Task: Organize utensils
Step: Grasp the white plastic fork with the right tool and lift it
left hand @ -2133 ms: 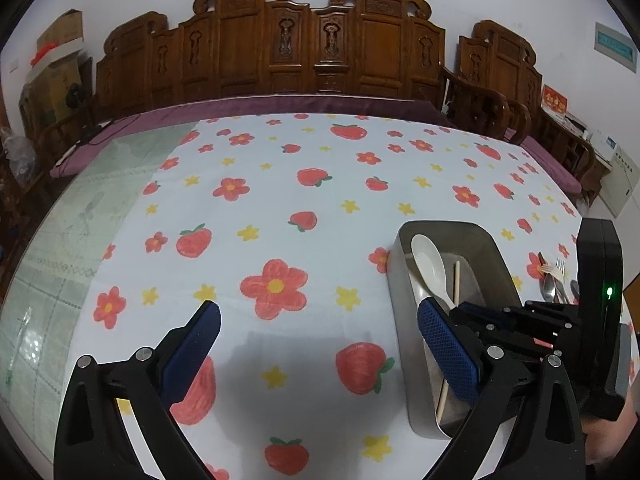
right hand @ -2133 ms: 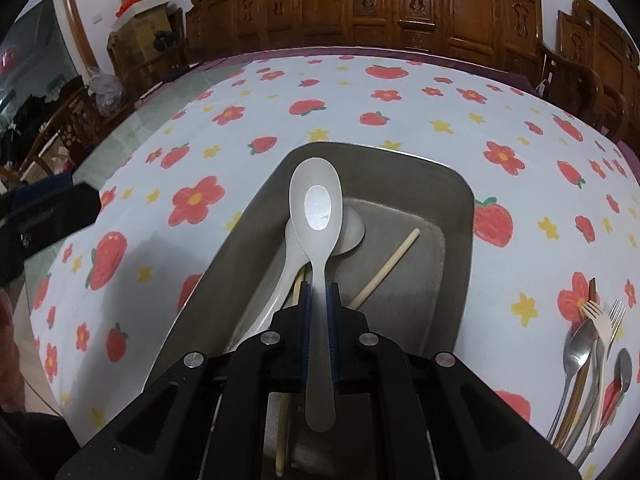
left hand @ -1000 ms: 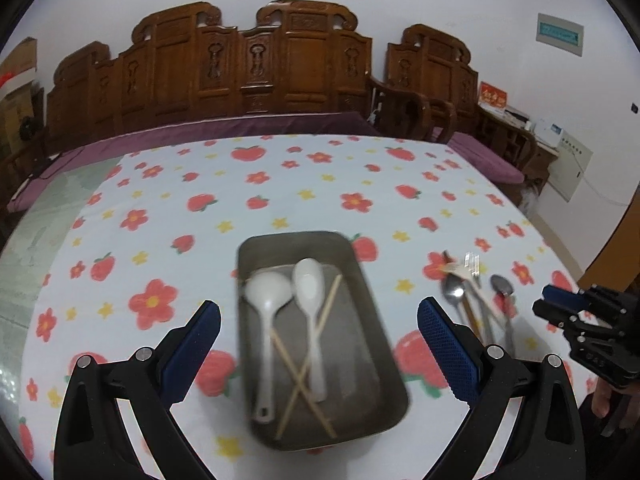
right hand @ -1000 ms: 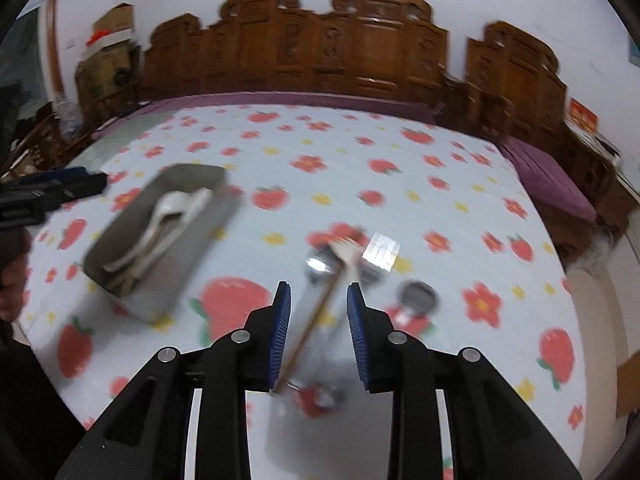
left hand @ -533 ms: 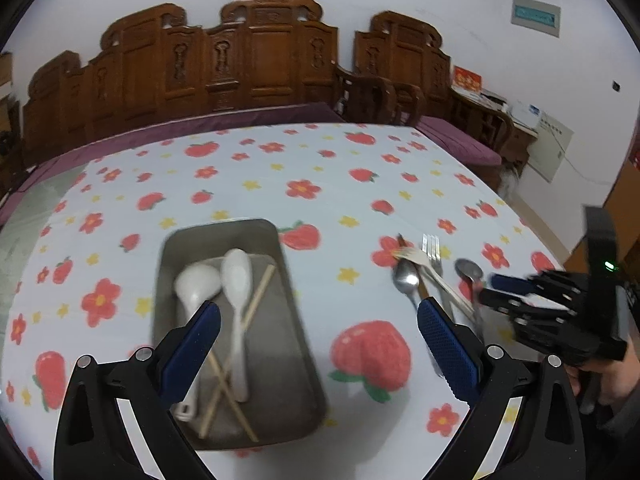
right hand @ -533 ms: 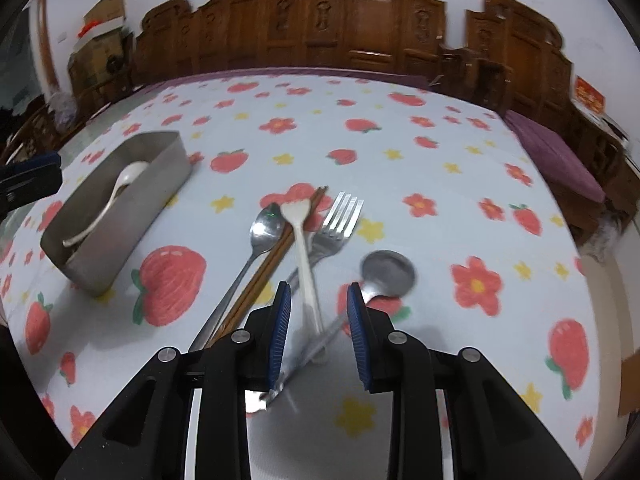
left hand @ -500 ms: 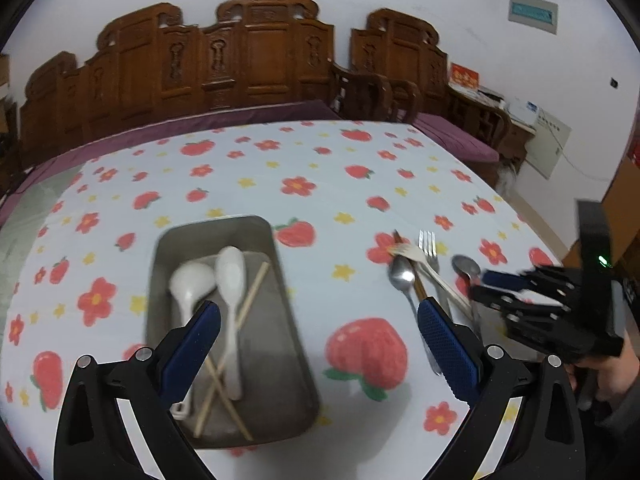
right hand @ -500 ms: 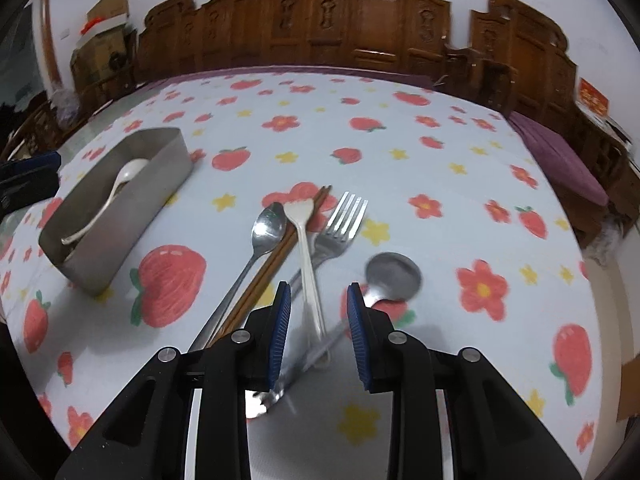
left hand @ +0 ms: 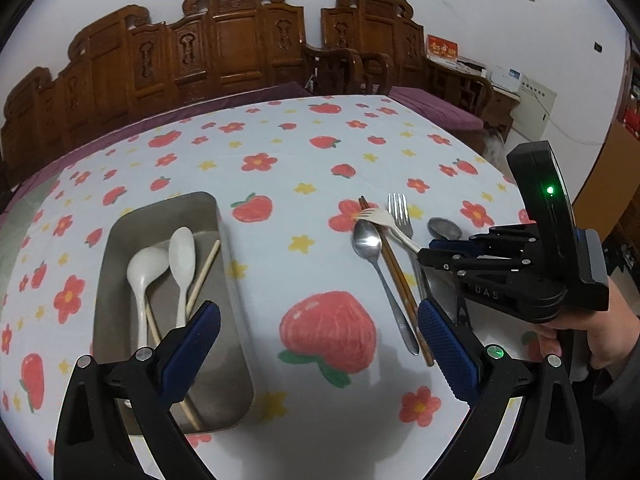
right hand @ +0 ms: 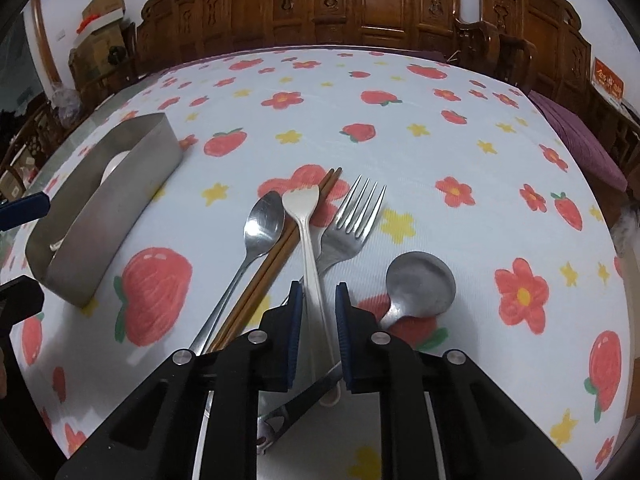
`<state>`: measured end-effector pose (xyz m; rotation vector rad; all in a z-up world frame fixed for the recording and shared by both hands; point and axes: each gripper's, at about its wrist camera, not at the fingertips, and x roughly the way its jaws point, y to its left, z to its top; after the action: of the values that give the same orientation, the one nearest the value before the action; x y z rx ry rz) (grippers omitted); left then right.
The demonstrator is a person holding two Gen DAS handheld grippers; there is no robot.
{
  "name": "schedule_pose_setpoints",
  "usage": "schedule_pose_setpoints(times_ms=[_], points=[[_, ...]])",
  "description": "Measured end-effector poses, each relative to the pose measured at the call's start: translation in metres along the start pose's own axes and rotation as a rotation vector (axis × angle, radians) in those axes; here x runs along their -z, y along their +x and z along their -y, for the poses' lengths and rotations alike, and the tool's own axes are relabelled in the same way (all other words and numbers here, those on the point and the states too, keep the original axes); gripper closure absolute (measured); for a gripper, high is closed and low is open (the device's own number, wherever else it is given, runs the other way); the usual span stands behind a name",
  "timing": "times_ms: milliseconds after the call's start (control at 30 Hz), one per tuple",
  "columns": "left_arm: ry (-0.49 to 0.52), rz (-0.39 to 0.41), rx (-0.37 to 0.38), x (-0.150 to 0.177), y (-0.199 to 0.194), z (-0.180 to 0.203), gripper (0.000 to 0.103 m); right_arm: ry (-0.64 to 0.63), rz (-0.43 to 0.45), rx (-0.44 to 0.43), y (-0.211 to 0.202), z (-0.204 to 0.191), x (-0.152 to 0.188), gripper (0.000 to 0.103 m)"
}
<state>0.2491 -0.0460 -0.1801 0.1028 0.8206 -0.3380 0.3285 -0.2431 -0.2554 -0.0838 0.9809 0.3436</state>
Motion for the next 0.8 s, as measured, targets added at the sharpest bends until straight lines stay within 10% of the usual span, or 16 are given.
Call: schedule_pose_setpoints(times_ms=[433, 800], points=[[0.029, 0.004, -0.002, 0.002, 0.002, 0.022, 0.008, -0.049, -0.025, 0.003, 0.008, 0.002, -0.005, 0.092], [0.051, -0.059, -0.025, -0.005, 0.029, 0.037, 0.022, 0.069, 0.199, -0.018, -0.036, 0.034, -0.024, 0.093]])
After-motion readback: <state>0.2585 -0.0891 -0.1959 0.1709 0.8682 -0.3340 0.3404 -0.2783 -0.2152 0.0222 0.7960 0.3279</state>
